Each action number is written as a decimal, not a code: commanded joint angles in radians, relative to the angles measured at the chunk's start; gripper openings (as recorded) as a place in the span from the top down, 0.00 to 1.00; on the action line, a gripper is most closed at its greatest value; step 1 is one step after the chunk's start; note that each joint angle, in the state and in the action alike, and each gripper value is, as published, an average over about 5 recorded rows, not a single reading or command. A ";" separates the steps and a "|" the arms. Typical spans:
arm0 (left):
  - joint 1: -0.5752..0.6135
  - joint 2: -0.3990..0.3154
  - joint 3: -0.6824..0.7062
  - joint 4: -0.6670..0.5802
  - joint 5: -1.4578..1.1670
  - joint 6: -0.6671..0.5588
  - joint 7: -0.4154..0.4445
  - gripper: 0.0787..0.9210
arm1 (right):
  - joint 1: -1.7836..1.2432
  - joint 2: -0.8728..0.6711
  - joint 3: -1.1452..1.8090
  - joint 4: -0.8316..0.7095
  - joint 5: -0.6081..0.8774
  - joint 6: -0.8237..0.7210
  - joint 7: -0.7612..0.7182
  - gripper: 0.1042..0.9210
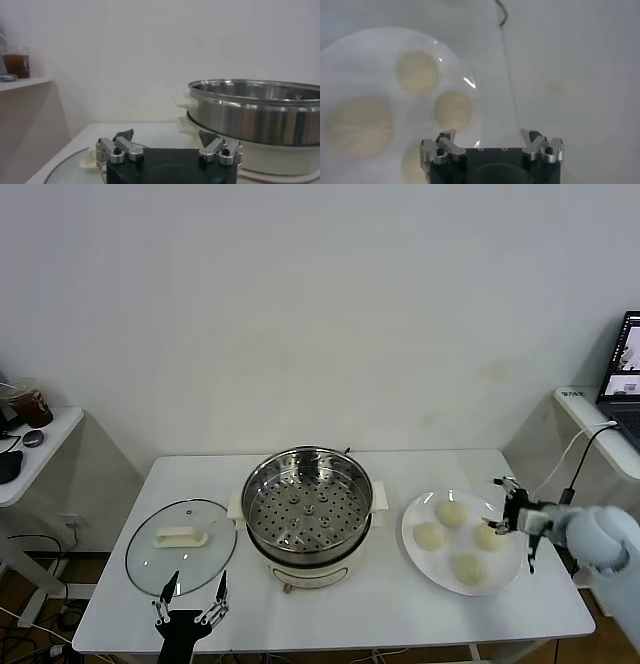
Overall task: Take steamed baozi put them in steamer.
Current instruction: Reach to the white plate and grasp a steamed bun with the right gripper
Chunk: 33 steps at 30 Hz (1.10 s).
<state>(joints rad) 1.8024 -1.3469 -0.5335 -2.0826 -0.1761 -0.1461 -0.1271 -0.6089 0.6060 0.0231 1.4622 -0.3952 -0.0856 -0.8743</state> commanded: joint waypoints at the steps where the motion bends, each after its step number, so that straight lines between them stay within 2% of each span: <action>1: -0.002 -0.001 -0.003 0.000 0.003 -0.015 -0.002 0.12 | 0.452 0.044 -0.438 -0.261 0.008 0.021 -0.204 0.12; 9: -0.009 -0.001 -0.015 0.009 0.004 -0.018 -0.002 0.12 | 0.513 0.156 -0.561 -0.403 0.063 0.025 -0.209 0.12; 33: -0.015 -0.005 -0.041 0.014 0.004 -0.024 0.005 0.12 | 0.511 0.291 -0.630 -0.538 0.037 -0.009 -0.179 0.14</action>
<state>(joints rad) 1.7876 -1.3533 -0.5768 -2.0681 -0.1725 -0.1701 -0.1223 -0.1239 0.8614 -0.5697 0.9720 -0.3553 -0.0914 -1.0497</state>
